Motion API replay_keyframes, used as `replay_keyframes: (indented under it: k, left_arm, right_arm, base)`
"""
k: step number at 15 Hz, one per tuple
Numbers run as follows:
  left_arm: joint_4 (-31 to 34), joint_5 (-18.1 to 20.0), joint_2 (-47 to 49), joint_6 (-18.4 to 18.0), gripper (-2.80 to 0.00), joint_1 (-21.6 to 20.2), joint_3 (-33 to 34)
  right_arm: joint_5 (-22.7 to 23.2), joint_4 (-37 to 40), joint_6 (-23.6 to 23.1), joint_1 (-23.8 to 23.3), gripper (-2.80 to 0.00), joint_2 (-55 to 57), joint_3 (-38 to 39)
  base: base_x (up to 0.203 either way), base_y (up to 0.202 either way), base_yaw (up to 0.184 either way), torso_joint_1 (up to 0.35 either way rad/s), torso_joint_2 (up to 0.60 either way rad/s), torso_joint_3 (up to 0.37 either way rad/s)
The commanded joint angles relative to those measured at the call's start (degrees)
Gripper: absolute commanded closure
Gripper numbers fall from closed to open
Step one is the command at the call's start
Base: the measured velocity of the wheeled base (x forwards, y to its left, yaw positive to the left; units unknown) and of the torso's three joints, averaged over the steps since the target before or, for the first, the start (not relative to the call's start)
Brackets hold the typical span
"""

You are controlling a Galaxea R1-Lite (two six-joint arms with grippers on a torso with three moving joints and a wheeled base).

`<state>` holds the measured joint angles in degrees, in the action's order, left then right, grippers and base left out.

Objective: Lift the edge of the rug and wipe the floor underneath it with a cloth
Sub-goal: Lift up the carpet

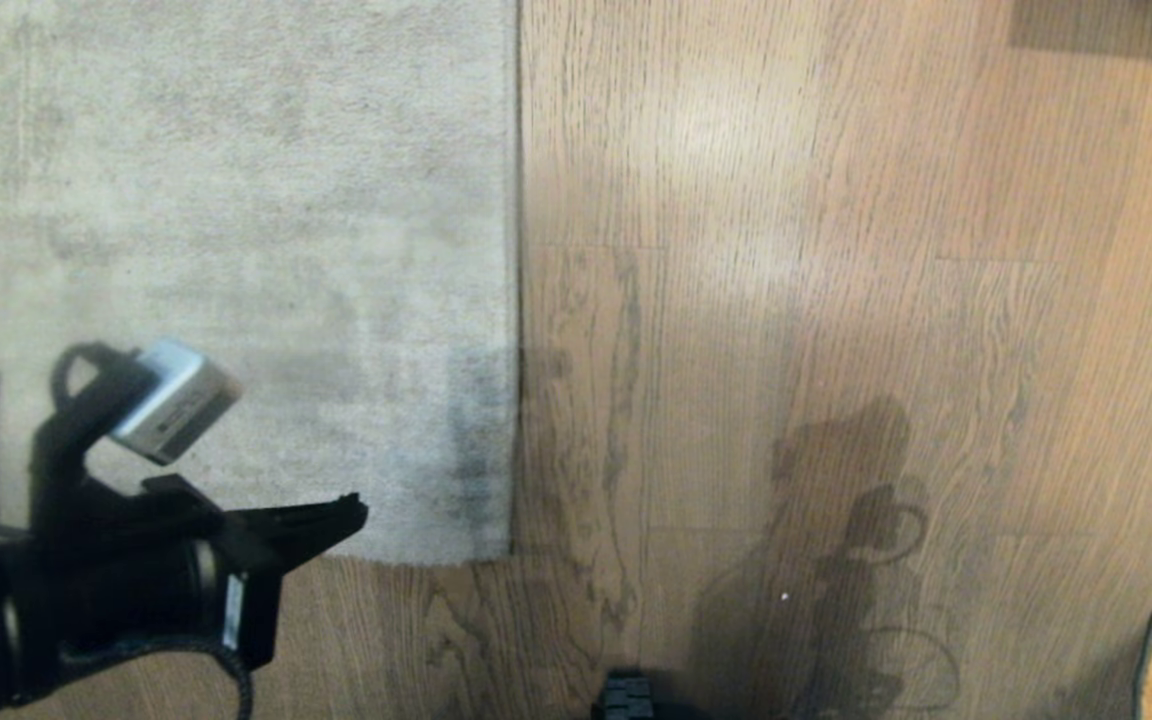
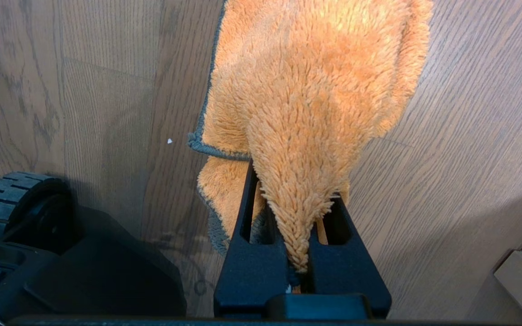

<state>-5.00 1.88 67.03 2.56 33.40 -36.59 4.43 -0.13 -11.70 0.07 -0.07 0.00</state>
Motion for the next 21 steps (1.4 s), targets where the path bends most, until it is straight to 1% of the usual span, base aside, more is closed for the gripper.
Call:
replay_keyframes:
  k: [1,2,3,5,7,9,10,13,14,15,17,19,21]
  left_arm:
    - [-6.64,-0.28,10.9,0.04,0.0,1.96,-1.72]
    - [-10.17,-0.42,14.18,0.06,0.0,2.74,-2.36]
    - [-12.33,-0.6,17.03,0.07,0.0,3.72,-3.5]
    - [-13.99,-1.64,21.37,0.07,0.0,5.91,-6.09]
    - [-15.13,-3.49,24.43,0.24,0.0,7.74,-7.58]
    - [-16.29,-5.12,26.39,1.77,0.0,9.41,-8.19]
    - [-16.35,-5.63,27.05,2.05,-2.8,9.89,-8.44]
    - [-16.13,-5.91,28.71,2.27,-2.8,10.69,-10.27]
    - [-15.98,-6.54,29.38,2.27,-2.8,10.84,-10.76]
    - [-15.73,-8.04,30.19,2.27,-2.8,10.96,-11.57]
    - [-13.96,-12.33,32.44,2.27,-2.8,11.31,-15.0]
    - [-8.07,-16.52,34.17,2.27,-2.8,11.41,-19.4]
    - [0.26,-18.05,35.18,2.27,-2.8,11.43,-24.49]
  right_arm:
    - [0.05,-0.04,-0.07,0.01,0.0,0.07,0.0]
    - [0.05,-0.04,-0.07,0.01,0.0,0.07,0.0]
    - [0.05,-0.04,-0.07,0.01,0.0,0.07,0.0]
    - [0.05,-0.04,-0.07,0.01,0.0,0.07,0.0]
    - [0.05,-0.04,-0.07,0.01,0.0,0.07,0.0]
    - [0.05,-0.04,-0.07,0.01,0.0,0.07,0.0]
    - [0.05,-0.04,-0.07,0.01,0.0,0.07,0.0]
    - [0.05,-0.04,-0.07,0.01,0.0,0.07,0.0]
    - [0.05,-0.04,-0.07,0.01,0.0,0.07,0.0]
    - [0.05,-0.04,-0.07,0.01,0.0,0.07,0.0]
    - [0.05,-0.04,-0.07,0.01,0.0,0.07,0.0]
    - [0.05,-0.04,-0.07,0.01,0.0,0.07,0.0]
    - [0.05,-0.04,-0.07,0.01,0.0,0.07,0.0]
  base:
    - [0.0,0.0,0.0,0.0,0.0,0.0]
    - [0.0,0.0,0.0,0.0,0.0,0.0]
    - [0.0,0.0,0.0,0.0,0.0,0.0]
    - [0.0,0.0,0.0,0.0,0.0,0.0]
    - [0.0,0.0,0.0,0.0,0.0,0.0]
    - [0.0,0.0,0.0,0.0,0.0,0.0]
    - [0.0,0.0,0.0,0.0,0.0,0.0]
    - [0.0,0.0,0.0,0.0,0.0,0.0]
    - [0.0,0.0,0.0,0.0,0.0,0.0]
    - [0.0,0.0,0.0,0.0,0.0,0.0]
    - [0.0,0.0,0.0,0.0,0.0,0.0]
    - [0.0,0.0,0.0,0.0,0.0,0.0]
    - [0.0,0.0,0.0,0.0,0.0,0.0]
